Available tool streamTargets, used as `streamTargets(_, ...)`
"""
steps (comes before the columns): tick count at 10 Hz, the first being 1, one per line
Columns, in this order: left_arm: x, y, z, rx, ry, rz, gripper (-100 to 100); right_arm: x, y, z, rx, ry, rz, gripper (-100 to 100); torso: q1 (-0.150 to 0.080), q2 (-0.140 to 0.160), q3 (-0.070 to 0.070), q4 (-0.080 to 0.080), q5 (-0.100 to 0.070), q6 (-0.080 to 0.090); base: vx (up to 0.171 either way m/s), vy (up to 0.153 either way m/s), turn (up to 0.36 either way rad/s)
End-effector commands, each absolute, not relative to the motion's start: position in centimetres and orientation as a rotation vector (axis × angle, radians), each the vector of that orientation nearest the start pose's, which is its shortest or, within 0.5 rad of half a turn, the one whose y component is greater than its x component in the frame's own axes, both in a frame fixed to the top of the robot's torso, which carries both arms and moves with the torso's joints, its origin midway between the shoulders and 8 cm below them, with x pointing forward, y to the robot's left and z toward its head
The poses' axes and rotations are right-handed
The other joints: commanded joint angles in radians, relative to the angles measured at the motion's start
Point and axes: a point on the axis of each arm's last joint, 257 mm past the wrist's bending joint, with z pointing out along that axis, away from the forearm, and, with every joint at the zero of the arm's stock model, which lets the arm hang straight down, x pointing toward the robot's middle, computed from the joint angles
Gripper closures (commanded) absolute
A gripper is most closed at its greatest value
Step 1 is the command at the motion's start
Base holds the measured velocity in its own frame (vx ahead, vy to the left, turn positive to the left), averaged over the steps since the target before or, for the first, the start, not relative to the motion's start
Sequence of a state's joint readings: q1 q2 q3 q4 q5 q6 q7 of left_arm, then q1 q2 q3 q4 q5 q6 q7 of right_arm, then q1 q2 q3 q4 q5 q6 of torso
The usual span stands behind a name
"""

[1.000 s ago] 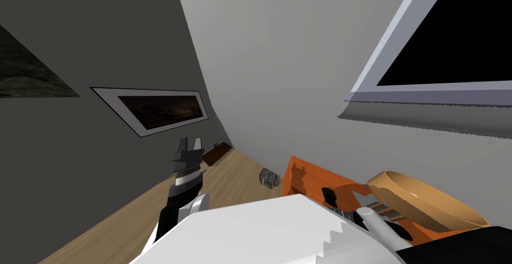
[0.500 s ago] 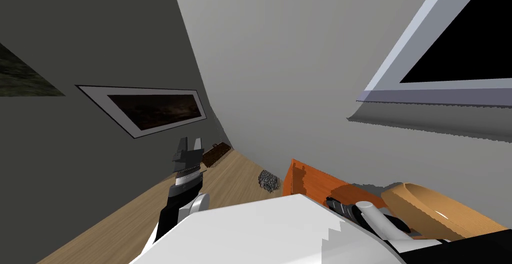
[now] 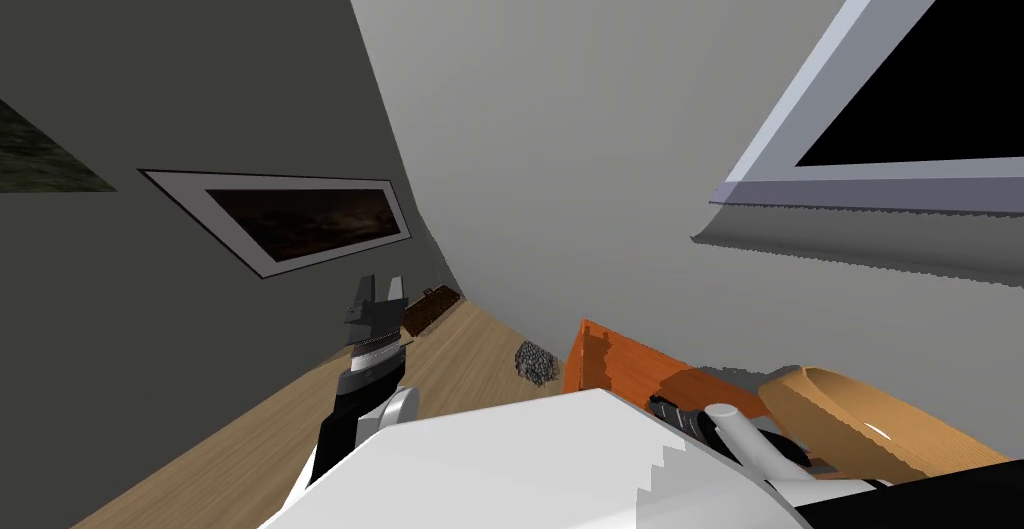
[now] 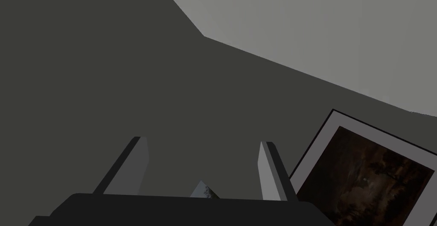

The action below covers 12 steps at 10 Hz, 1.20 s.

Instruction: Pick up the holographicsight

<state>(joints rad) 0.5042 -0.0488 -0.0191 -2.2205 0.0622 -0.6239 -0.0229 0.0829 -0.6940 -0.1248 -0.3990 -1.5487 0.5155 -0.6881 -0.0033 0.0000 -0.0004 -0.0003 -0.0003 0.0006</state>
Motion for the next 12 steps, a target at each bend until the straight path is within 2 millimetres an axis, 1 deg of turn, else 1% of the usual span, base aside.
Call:
streamTargets(1,33.2,28.6,2.0,-0.677,0.49,-1.342,0,14.2,-60.2,-57.0,-3.057,0.872,-0.572,-100,0.0,0.0,0.0,0.0,0.0,0.0,0.027,-0.046,-0.035)
streamTargets(2,33.2,28.6,2.0,-0.677,0.49,-1.342,0,14.4,-59.6,-57.5,-3.058,0.868,-0.572,-100,-0.001,-0.001,0.0,0.0,0.0,0.0,0.028,-0.074,-0.033)
streamTargets(3,33.2,28.6,2.0,-0.677,0.49,-1.342,0,14.0,-60.0,-57.2,-3.06,0.858,-0.568,-100,-0.002,-0.001,0.0,0.0,0.0,0.0,0.01,-0.035,-0.001)
streamTargets(4,33.2,28.6,2.0,-0.677,0.49,-1.342,0,14.1,-59.9,-57.2,-3.059,0.864,-0.571,100,0.0,0.0,0.0,0.0,0.0,0.0,0.002,-0.007,0.0)
streamTargets(8,33.2,28.6,2.0,-0.677,0.49,-1.342,0,14.1,-60.0,-57.2,-3.058,0.866,-0.571,100,0.001,0.001,0.0,0.0,0.0,0.0,0.0,0.0,0.0)
streamTargets(9,33.2,28.6,2.0,-0.677,0.49,-1.342,0,14.1,-60.0,-57.2,-3.059,0.865,-0.571,0,0.001,0.001,0.0,0.0,0.0,0.0,0.0,0.0,0.0)
streamTargets(10,33.2,28.6,2.0,-0.677,0.49,-1.342,0,14.0,-61.3,-56.1,-3.055,0.88,-0.572,100,0.001,0.001,0.0,0.0,0.0,0.0,-0.021,0.071,0.061)
streamTargets(11,33.2,28.6,2.0,-0.677,0.49,-1.342,0,14.0,-61.3,-56.1,-3.055,0.88,-0.572,100,0.005,0.002,0.001,0.0,0.001,0.0,-0.024,0.076,0.015)
streamTargets(12,33.2,28.6,2.0,-0.677,0.49,-1.342,0,13.8,-62.4,-55.2,-3.054,0.888,-0.572,100,0.006,0.002,0.001,0.0,0.001,0.0,-0.035,0.078,0.034)
